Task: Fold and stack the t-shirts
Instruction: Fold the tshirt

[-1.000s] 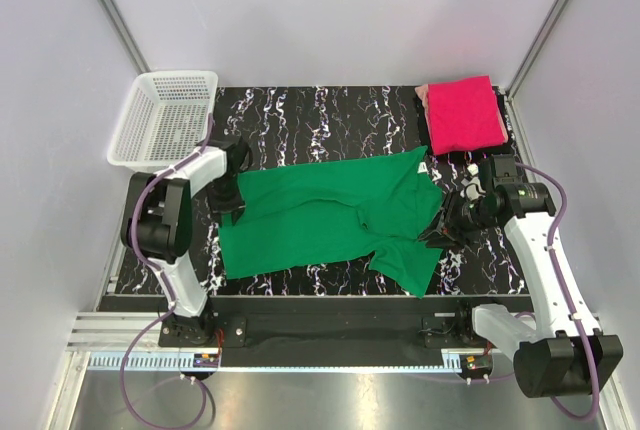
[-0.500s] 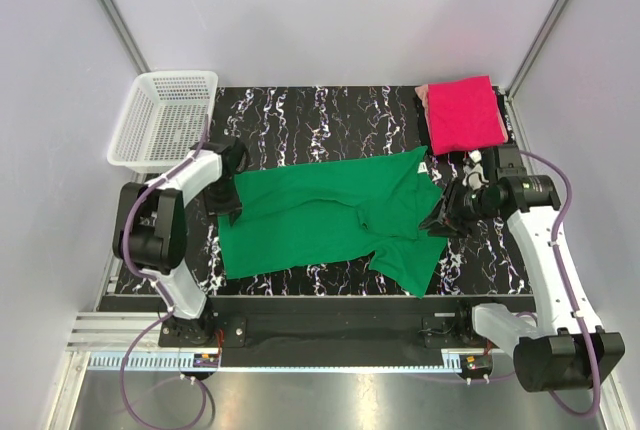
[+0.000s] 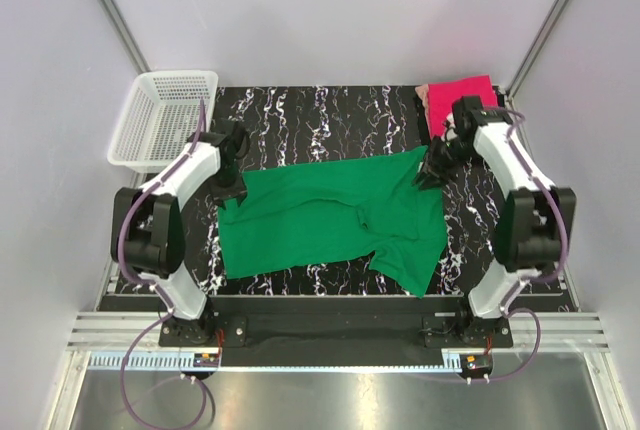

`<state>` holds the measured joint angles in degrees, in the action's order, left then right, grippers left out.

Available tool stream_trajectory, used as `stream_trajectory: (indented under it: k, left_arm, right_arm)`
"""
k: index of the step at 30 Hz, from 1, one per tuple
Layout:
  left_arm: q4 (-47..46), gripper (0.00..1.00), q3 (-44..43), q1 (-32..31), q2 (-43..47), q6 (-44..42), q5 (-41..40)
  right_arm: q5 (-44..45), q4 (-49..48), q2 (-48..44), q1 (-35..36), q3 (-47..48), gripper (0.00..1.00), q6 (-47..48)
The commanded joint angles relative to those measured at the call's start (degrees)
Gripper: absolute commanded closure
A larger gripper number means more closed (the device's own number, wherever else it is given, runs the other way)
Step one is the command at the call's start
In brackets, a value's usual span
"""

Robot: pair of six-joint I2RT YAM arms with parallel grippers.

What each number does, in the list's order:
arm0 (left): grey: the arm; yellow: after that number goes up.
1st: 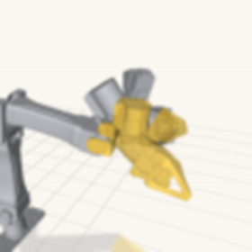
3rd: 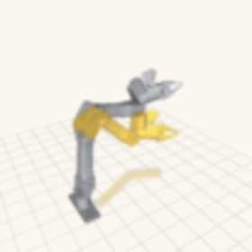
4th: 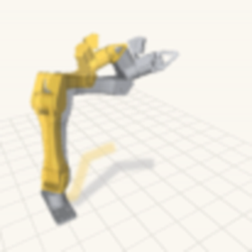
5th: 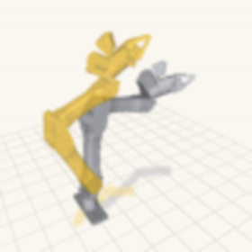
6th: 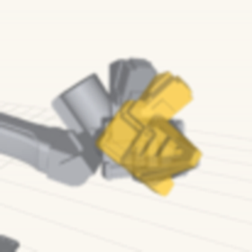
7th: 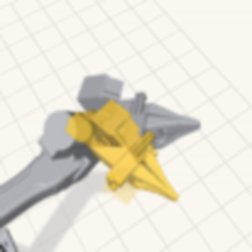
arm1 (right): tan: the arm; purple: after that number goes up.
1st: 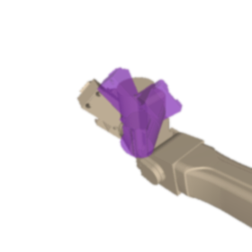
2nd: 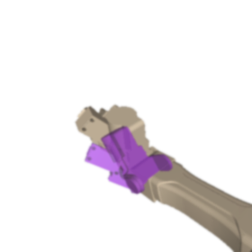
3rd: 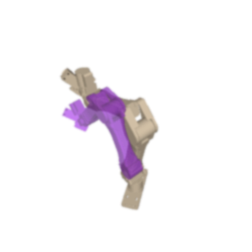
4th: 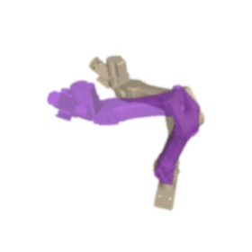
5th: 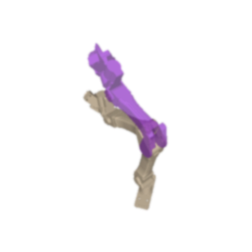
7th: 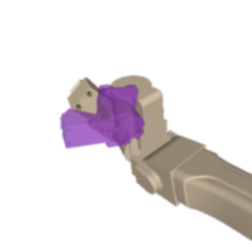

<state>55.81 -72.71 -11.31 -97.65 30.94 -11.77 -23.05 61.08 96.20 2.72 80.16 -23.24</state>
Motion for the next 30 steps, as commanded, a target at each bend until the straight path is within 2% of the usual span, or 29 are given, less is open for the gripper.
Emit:
stream_trajectory:
  k: [1, 3, 4, 7, 10, 14, 19, 22, 26, 30]
  left_arm:
    - [-1.7, 0.57, 2.4, -0.4, 8.7, 0.8, 4.7]
    - [-3.1, 0.56, 5.0, -0.6, 12.7, 0.9, 6.6]
    - [-3.3, 0.55, 5.7, -0.6, 16.6, 0.9, 8.1]
    - [-3.3, 0.52, 8.3, -0.7, 23.1, 0.4, 11.0]
    - [-3.1, 0.51, 10.1, -0.7, 27.3, -0.7, 13.2]
    - [-3.2, 0.50, 12.9, -0.7, 30.1, -1.0, 13.4]
    - [-5.2, 0.49, 14.1, -0.7, 28.2, -3.9, 12.7]
    - [-5.2, 0.49, 12.2, -0.7, 24.0, -4.6, 13.4]
    - [-6.1, 0.49, 7.0, -0.6, 18.6, -3.7, 12.5]
    - [-5.9, 0.49, 1.5, -0.6, 12.1, -2.4, 11.9]
  right_arm:
    - [4.7, -2.3, 10.6, 0.0, 18.1, 0.70, 1.3]
    - [4.7, -0.5, 15.9, -0.1, 24.4, 0.75, 1.4]
    - [4.5, 0.5, 21.3, -0.1, 30.9, 0.74, 1.3]
    - [5.2, 5.5, 30.2, 0.0, 42.6, 0.73, 1.9]
    - [8.8, 9.3, 36.8, -0.3, 48.6, 0.71, 4.1]
    - [10.3, 10.5, 41.3, -0.5, 50.4, 0.71, 2.9]
    - [13.2, 13.7, 45.7, -0.1, 55.2, 0.72, 2.8]
    - [16.8, 14.9, 46.3, -0.1, 56.5, 0.72, 3.5]
    - [20.2, 15.3, 46.9, -1.2, 59.5, 0.73, 2.9]
    - [18.0, 16.0, 48.8, -2.0, 63.1, 0.74, 1.7]
